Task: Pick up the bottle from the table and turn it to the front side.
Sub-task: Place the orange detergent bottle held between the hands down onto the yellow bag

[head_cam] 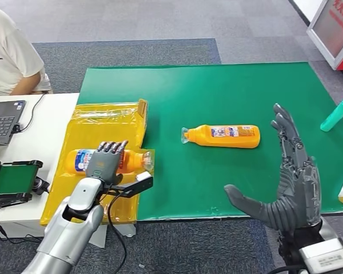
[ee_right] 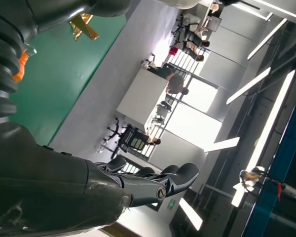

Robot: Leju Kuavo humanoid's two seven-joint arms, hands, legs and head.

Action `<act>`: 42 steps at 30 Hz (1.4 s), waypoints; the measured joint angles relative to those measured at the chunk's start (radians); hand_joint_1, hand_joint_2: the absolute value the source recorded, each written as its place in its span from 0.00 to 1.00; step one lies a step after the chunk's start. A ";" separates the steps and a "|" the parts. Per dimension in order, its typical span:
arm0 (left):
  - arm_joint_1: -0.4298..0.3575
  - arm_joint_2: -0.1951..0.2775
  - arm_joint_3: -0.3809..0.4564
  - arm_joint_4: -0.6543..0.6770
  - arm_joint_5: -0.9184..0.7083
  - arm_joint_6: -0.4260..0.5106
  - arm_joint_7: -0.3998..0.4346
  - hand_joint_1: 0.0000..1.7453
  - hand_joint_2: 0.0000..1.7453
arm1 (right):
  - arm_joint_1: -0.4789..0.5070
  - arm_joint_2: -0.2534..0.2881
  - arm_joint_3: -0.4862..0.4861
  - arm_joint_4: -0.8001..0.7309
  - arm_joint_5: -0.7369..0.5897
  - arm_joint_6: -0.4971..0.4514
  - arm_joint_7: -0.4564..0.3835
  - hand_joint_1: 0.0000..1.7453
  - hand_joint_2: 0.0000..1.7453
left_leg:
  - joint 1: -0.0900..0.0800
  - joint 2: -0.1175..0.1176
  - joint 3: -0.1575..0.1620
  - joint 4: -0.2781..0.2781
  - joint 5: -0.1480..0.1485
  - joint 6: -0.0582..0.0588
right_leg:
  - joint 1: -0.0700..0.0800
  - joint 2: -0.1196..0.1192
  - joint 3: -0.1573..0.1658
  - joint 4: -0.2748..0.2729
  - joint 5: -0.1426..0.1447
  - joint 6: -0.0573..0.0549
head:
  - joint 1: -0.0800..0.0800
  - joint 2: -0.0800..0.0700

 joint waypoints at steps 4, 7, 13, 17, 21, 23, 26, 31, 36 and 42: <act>0.002 -0.016 0.028 0.000 0.000 0.001 0.000 0.00 1.00 | 0.017 -0.003 -0.004 -0.016 0.003 -0.003 0.001 0.00 1.00 | 0.000 0.000 0.000 0.000 0.000 0.000 | 0.000 0.000 0.000 0.000 0.000 0.000 | 0.000 0.000; 0.004 -0.025 0.051 0.000 0.000 0.003 -0.004 0.00 1.00 | 0.022 -0.003 -0.010 -0.024 0.003 -0.003 0.001 0.00 1.00 | 0.000 0.000 0.000 0.000 0.000 0.000 | 0.000 0.000 0.000 0.000 0.000 0.000 | 0.000 0.000; 0.008 -0.039 0.087 0.000 0.004 0.005 -0.034 0.00 1.00 | 0.028 -0.005 -0.018 -0.029 0.003 -0.001 0.001 0.00 1.00 | 0.000 0.000 0.000 0.000 0.000 0.000 | 0.000 0.000 0.000 0.000 0.000 0.000 | 0.000 0.000; 0.016 -0.063 0.145 -0.003 0.033 0.031 -0.088 0.00 1.00 | 0.030 -0.005 -0.020 -0.031 0.003 0.006 0.000 0.00 1.00 | 0.000 0.000 0.000 0.000 0.000 0.000 | 0.000 0.000 0.000 0.000 0.000 0.000 | 0.000 0.000; 0.039 -0.092 0.211 -0.045 0.139 0.046 -0.161 0.00 1.00 | 0.033 -0.005 -0.025 -0.034 0.008 0.013 -0.001 0.00 1.00 | 0.000 0.000 0.000 0.000 0.000 0.000 | 0.000 0.000 0.000 0.000 0.000 0.000 | 0.000 0.000; 0.055 -0.111 0.243 -0.089 0.268 0.024 -0.197 0.00 1.00 | 0.034 -0.005 -0.028 -0.034 0.014 0.016 0.001 0.00 1.00 | 0.000 0.000 0.000 0.000 0.000 0.000 | 0.000 0.000 0.000 0.000 0.000 0.000 | 0.000 0.000; 0.075 -0.143 0.304 -0.160 0.541 -0.060 -0.206 0.00 1.00 | 0.029 -0.006 -0.032 -0.032 0.020 0.022 0.015 0.00 1.00 | 0.000 0.000 -0.001 0.000 0.000 0.000 | 0.000 0.000 0.000 0.000 0.000 0.000 | 0.000 0.000; 0.088 -0.159 0.351 -0.203 0.720 -0.119 -0.206 0.00 1.00 | 0.016 -0.010 -0.035 -0.026 0.022 0.033 0.031 0.00 1.00 | 0.000 0.000 -0.001 0.000 -0.001 0.000 | 0.000 0.000 0.000 0.000 0.000 0.000 | 0.000 0.000; 0.195 -0.176 0.428 -0.360 1.474 -0.345 -0.131 0.00 1.00 | -0.058 -0.033 -0.037 0.050 -0.084 0.068 0.053 0.00 1.00 | 0.000 0.000 -0.001 0.000 -0.001 0.000 | 0.000 0.000 0.001 0.000 0.000 0.000 | 0.000 0.000; 0.378 -0.145 0.454 -0.449 1.959 -0.401 -0.131 0.00 1.00 | -0.047 -0.078 -0.038 0.158 -0.151 0.067 0.034 0.00 1.00 | 0.000 0.000 -0.001 0.000 -0.002 0.000 | 0.000 0.000 0.000 0.000 -0.003 0.001 | 0.000 0.000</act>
